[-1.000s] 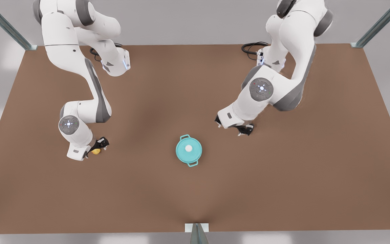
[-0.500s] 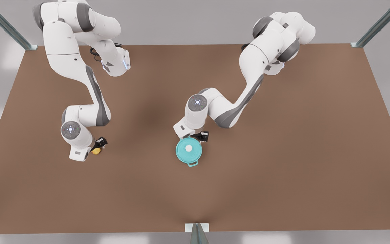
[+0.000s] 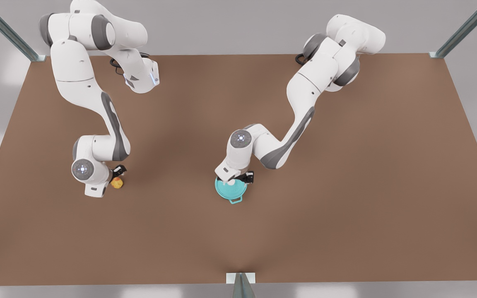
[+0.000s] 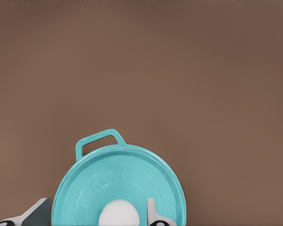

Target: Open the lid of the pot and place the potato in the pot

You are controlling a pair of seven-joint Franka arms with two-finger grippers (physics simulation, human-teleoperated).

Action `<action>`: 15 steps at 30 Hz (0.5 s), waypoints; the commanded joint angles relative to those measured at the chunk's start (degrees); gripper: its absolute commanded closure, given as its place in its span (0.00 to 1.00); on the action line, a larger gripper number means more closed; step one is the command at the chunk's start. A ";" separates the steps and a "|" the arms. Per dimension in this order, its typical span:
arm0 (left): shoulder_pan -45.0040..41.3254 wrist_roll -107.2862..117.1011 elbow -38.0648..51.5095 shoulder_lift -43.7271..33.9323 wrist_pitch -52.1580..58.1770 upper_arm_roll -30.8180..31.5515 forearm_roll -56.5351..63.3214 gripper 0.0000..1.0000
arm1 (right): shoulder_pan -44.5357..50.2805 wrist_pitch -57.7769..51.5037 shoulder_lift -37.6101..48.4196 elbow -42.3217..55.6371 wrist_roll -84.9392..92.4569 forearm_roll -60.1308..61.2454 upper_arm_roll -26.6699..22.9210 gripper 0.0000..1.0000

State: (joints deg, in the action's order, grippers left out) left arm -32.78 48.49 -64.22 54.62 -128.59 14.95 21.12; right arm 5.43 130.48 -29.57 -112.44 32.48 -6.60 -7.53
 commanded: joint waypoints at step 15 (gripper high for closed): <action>-0.09 8.38 -2.57 0.31 -1.66 -0.10 3.76 0.00 | -0.60 6.89 -2.60 0.11 12.44 3.43 0.50 0.05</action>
State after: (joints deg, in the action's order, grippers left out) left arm -32.87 53.10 -66.79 55.01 -130.25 14.85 24.76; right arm 4.84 135.87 -32.20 -112.34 39.04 -3.36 -7.03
